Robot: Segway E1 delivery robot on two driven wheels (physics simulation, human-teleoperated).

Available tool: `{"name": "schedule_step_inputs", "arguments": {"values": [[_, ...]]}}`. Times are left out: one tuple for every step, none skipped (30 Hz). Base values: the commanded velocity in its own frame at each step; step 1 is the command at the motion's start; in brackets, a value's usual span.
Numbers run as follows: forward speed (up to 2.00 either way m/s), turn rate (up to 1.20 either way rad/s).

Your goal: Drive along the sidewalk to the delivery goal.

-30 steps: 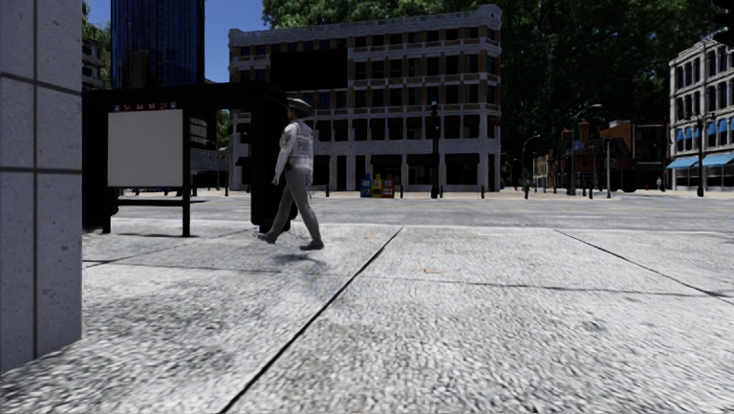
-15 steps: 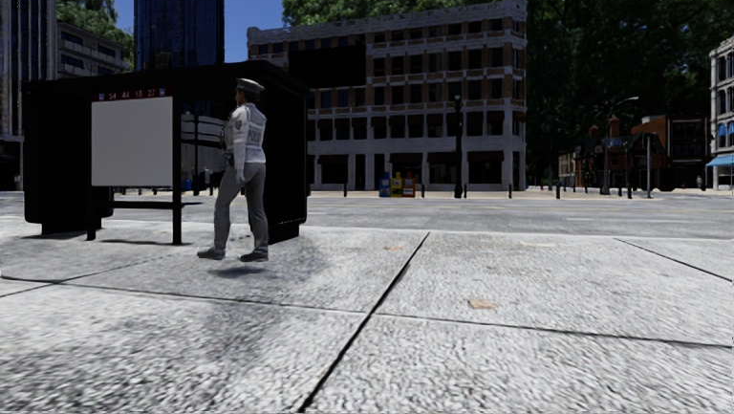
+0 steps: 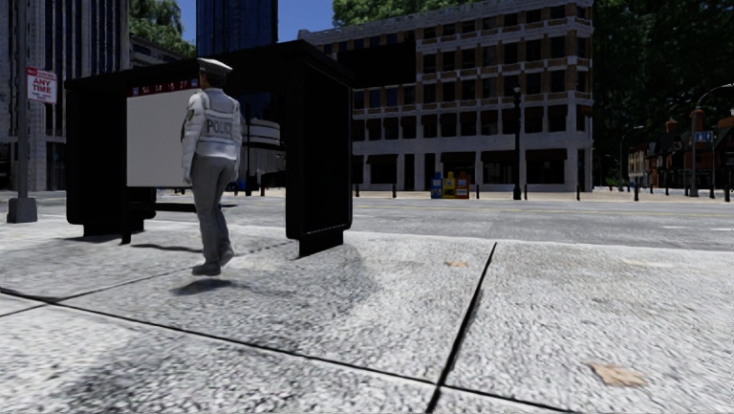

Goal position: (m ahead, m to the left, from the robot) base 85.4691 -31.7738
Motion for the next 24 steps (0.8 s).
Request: {"name": "schedule_step_inputs", "arguments": {"values": [[1.54, 0.39], [1.54, 0.43], [1.54, 0.46], [1.54, 0.47], [1.54, 0.47], [1.54, 0.47], [1.54, 0.49], [1.54, 0.52], [1.54, 0.56], [1.54, 0.57], [1.54, 0.57], [1.54, 0.58], [1.54, 0.58], [1.54, 0.58], [1.54, 0.58], [1.54, 0.58], [1.54, 0.58], [1.54, 0.58], [1.54, 0.58], [1.54, 0.58], [1.54, 0.58], [1.54, 0.58], [1.54, 0.58], [1.54, 0.58]]}}
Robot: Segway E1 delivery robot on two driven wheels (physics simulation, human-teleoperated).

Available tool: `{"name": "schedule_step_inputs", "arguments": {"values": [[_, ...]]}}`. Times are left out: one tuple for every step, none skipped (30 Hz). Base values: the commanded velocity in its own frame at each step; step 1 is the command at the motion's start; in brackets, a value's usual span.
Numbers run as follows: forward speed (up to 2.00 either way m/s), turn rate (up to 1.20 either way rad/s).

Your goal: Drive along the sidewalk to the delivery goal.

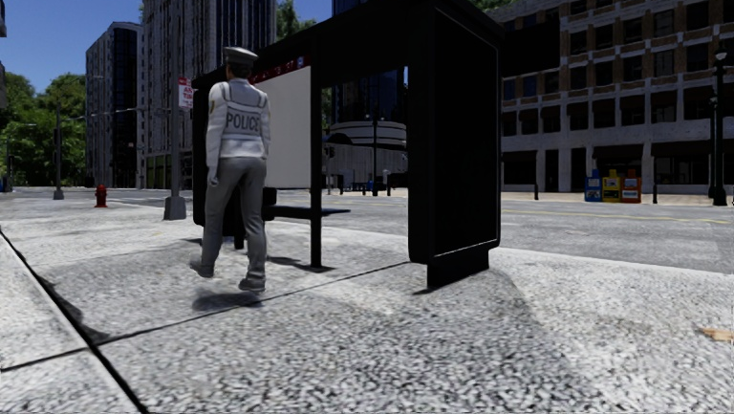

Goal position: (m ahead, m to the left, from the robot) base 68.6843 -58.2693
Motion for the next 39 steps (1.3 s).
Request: {"name": "schedule_step_inputs", "arguments": {"values": [[1.54, 0.58], [1.54, 0.58], [1.54, 0.58], [1.54, 0.58], [1.54, 0.58], [1.54, 0.58], [1.54, 0.58], [1.54, 0.58], [1.54, 0.58], [1.54, 0.58], [1.54, 0.58], [1.54, 0.58], [1.54, 0.58], [1.54, 0.58], [1.54, 0.58], [1.54, 0.58], [1.54, 0.58], [1.54, 0.58], [1.54, 0.58], [1.54, 0.58], [1.54, 0.58], [1.54, 0.58], [1.54, 0.58], [1.54, 0.58], [1.54, 0.58], [1.54, 0.58], [1.54, 0.58], [1.54, 0.58], [1.54, 0.58], [1.54, 0.58], [1.54, 0.58], [1.54, 0.58], [1.54, 0.58], [1.54, 0.58], [1.54, 0.58], [1.54, 0.58], [1.54, 0.58], [1.54, 0.58], [1.54, 0.58]]}}
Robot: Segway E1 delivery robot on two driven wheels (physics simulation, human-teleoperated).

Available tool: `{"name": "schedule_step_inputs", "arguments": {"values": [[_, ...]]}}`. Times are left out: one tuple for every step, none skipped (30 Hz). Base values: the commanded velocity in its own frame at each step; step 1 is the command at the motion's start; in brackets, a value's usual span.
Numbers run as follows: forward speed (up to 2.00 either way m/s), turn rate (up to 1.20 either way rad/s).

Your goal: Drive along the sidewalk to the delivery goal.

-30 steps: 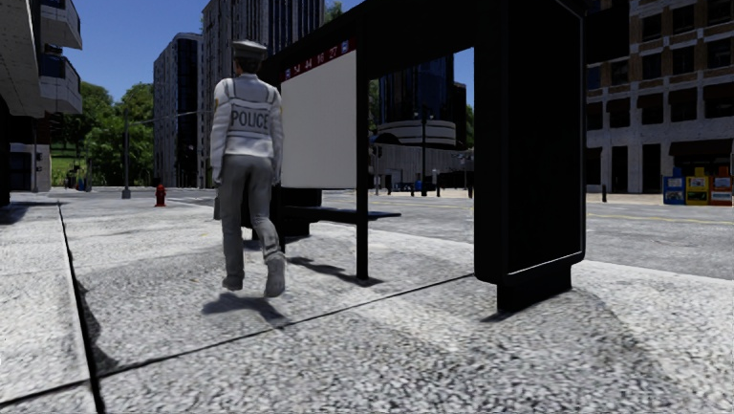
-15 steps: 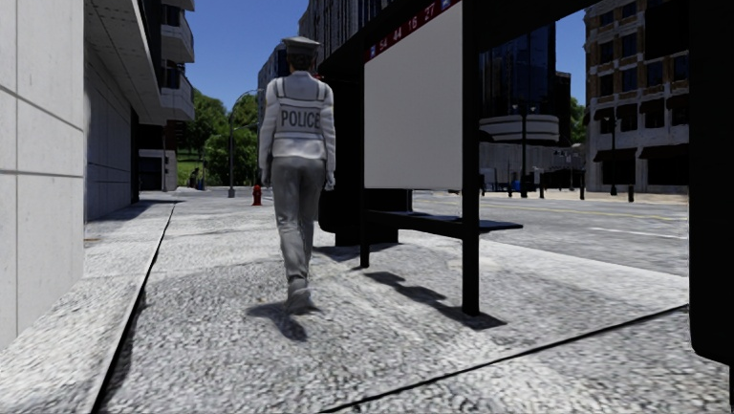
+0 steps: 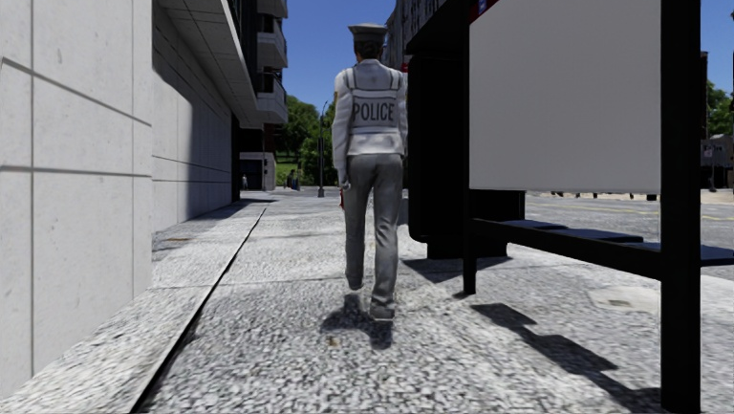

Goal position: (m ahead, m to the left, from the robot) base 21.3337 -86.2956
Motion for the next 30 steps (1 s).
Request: {"name": "schedule_step_inputs", "arguments": {"values": [[1.54, 0.58], [1.54, 0.58], [1.54, 0.58], [1.54, 0.58], [1.54, 0.58], [1.54, 0.58], [1.54, 0.58], [1.54, 0.58], [1.54, 0.58], [1.54, 0.58], [1.54, 0.58], [1.54, 0.58], [1.54, 0.58], [1.54, 0.57], [1.54, 0.52], [1.54, 0.52], [1.54, 0.51], [1.54, 0.34], [1.54, 0.00], [1.54, 0.00], [1.54, 0.00], [1.54, 0.00], [1.54, 0.00], [1.54, 0.00], [1.54, 0.00], [1.54, 0.00], [1.54, 0.00], [1.54, 0.00], [1.54, 0.00], [1.54, 0.00]]}}
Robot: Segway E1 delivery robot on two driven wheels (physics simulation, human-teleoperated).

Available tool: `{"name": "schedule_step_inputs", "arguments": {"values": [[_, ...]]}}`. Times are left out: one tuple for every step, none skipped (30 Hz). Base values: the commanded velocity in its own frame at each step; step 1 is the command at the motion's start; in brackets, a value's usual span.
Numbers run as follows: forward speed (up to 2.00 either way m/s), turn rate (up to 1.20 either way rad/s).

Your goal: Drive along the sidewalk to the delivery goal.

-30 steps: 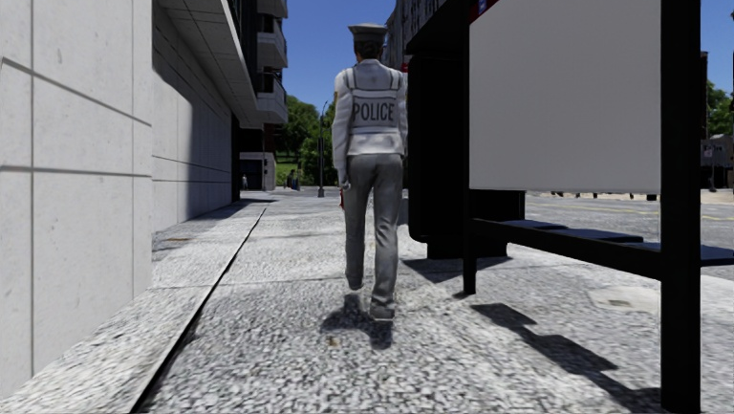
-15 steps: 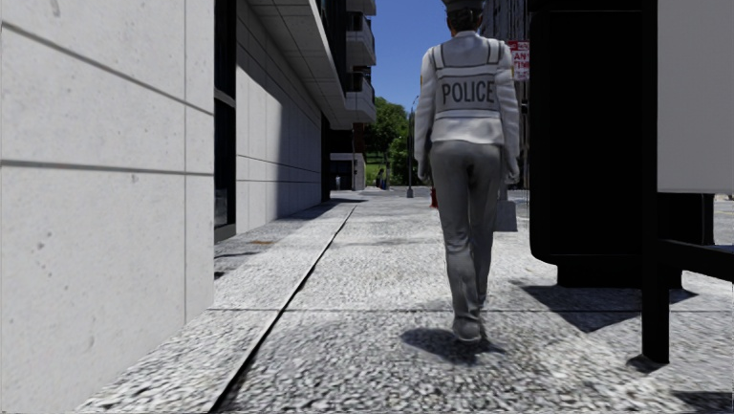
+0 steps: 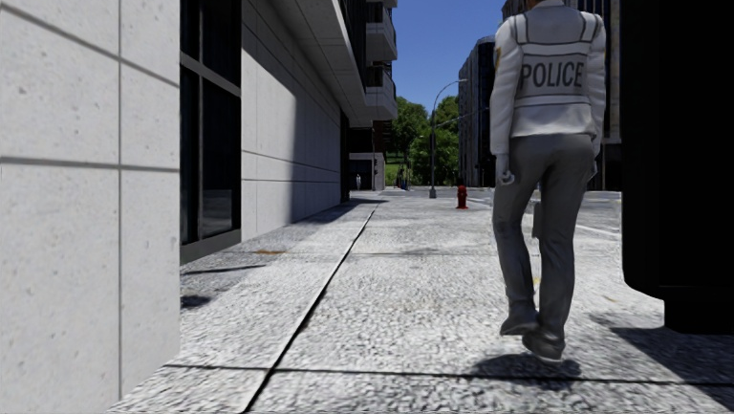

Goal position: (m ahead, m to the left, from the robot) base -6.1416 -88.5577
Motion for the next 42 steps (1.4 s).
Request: {"name": "schedule_step_inputs", "arguments": {"values": [[1.54, 0.00], [1.54, 0.00], [1.54, 0.00], [1.54, 0.00], [1.54, 0.00], [1.54, 0.00], [1.54, 0.00], [1.54, 0.00], [1.54, 0.00], [1.54, 0.00], [1.54, 0.00], [1.54, 0.00], [2.00, 0.00], [2.00, 0.00], [2.00, 0.00], [2.00, 0.00], [2.00, 0.00], [2.00, 0.00], [2.00, 0.00], [2.00, 0.00], [2.00, 0.00], [2.00, 0.00], [2.00, 0.00], [2.00, 0.00], [2.00, 0.00], [2.00, 0.00], [2.00, 0.00], [2.00, 0.00], [2.00, 0.00], [2.00, 0.00], [2.00, 0.00], [2.00, 0.00], [2.00, 0.00], [2.00, 0.00], [2.00, 0.00], [2.00, 0.00], [2.00, 0.00], [2.00, 0.00], [2.00, 0.00], [2.00, 0.00], [2.00, 0.00], [2.00, 0.00]]}}
